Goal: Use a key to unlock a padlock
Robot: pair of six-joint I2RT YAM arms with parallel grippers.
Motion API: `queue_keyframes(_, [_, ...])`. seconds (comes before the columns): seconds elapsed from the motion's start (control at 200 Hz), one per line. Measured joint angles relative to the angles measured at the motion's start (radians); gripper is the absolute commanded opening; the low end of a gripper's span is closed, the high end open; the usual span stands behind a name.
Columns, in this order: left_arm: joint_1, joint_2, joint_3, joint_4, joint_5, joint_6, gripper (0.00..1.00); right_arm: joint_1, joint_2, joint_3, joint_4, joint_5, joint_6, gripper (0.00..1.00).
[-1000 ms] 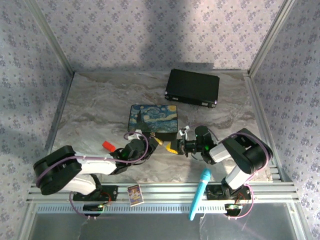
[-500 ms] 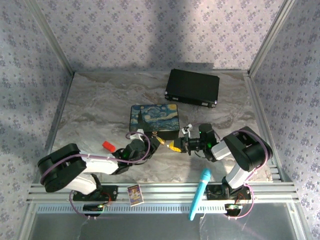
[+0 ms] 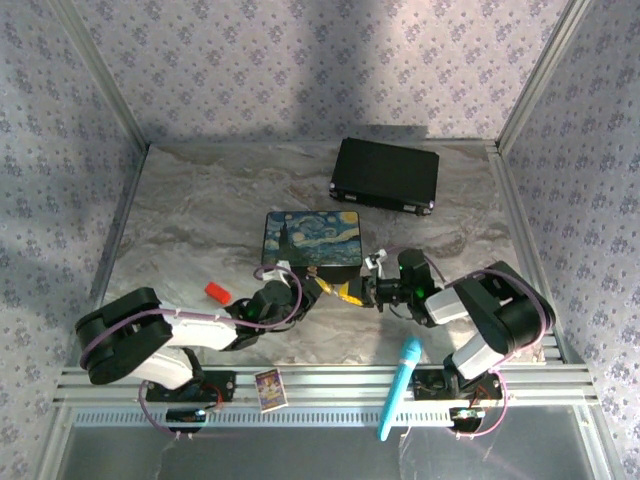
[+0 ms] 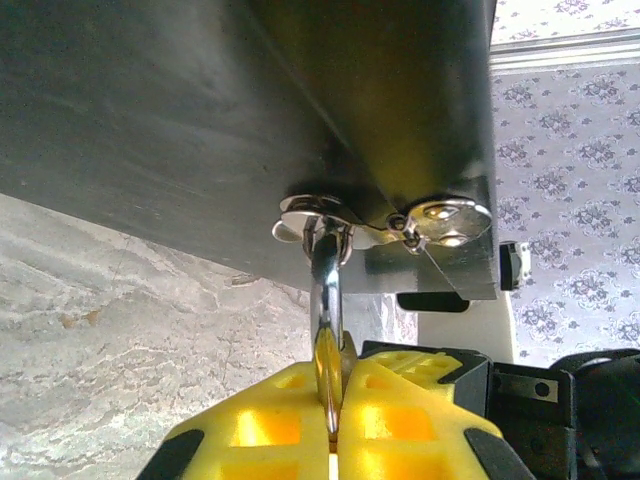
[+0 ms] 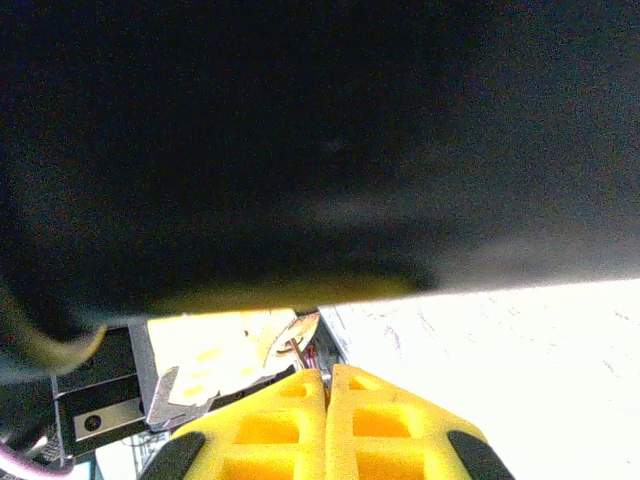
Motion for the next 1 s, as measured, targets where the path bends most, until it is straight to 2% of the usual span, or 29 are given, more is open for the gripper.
queue_keyframes(0.42, [-0.020, 0.020, 0.037, -0.051, -0.039, 0.018, 0.00, 0.064, -0.055, 0.024, -0.104, 0.143, -0.001, 0.00])
queue_keyframes(0.465, [-0.022, 0.029, 0.037, -0.051, -0.040, 0.016, 0.00, 0.072, -0.068, 0.024, -0.136, 0.166, -0.009, 0.04])
queue_keyframes(0.58, [-0.035, 0.036, 0.037, -0.055, -0.037, -0.001, 0.00, 0.099, -0.144, 0.027, -0.270, 0.225, -0.068, 0.26])
queue_keyframes(0.71, [-0.049, 0.034, 0.043, -0.090, -0.026, -0.022, 0.00, 0.148, -0.300, 0.068, -0.547, 0.330, -0.221, 0.44])
queue_keyframes(0.84, [-0.059, 0.022, 0.047, -0.181, -0.018, -0.062, 0.00, 0.192, -0.418, 0.153, -0.812, 0.439, -0.394, 0.49])
queue_keyframes(0.999, [-0.059, 0.010, 0.047, -0.192, -0.019, -0.104, 0.00, 0.240, -0.433, 0.201, -1.035, 0.583, -0.575, 0.53])
